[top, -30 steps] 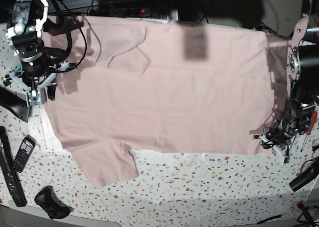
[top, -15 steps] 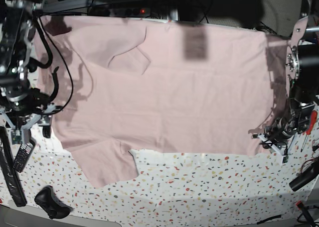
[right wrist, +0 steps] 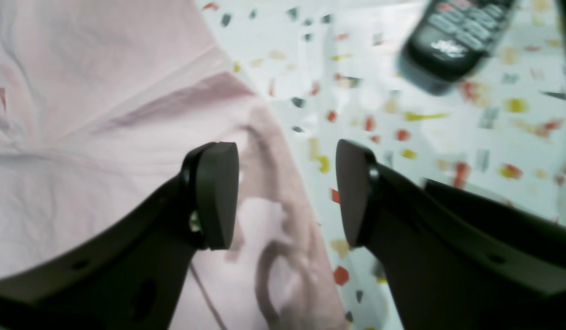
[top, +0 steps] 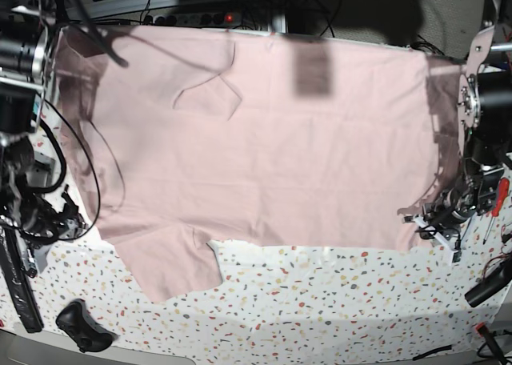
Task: Fold the T-shirt properly
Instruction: 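Fold the shirt over with both grippers, laying the edge past the hem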
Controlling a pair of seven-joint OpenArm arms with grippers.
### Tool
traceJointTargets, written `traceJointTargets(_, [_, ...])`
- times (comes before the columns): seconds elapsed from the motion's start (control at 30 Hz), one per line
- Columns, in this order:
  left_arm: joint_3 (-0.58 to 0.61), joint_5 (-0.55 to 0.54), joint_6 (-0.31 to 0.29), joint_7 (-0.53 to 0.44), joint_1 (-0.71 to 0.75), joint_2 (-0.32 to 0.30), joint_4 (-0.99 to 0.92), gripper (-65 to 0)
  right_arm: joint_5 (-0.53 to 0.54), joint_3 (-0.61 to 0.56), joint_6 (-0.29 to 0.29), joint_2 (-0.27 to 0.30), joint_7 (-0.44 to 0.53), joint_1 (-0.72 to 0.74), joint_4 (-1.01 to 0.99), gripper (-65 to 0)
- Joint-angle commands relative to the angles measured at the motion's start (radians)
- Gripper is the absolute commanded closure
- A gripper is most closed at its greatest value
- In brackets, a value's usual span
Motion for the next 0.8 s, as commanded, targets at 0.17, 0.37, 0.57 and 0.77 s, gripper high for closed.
traceJointTargets(0.17, [0.001,0.000,-0.006,0.007,-0.027,-0.009,0.008,0.0,-0.027,-0.139,0.003,0.003,0.116,0.198,-0.214,-33.1])
traceJointTargets(0.37, [0.001,0.000,-0.006,0.008,-0.027,-0.009,0.008,0.0,-0.136,-0.183,0.000,-0.046,0.185,0.291,-0.404,-33.1])
traceJointTargets(0.57, [0.001,0.000,-0.005,0.008,-0.027,-0.009,0.008,0.0,-0.218,-0.183,-0.006,-0.072,0.257,0.300,-0.516,-33.0])
traceJointTargets(0.77, [0.001,0.000,-0.005,0.007,-0.027,-0.009,0.008,0.0,-0.233,-0.183,-0.007,-0.074,0.270,0.296,-0.544,-32.9])
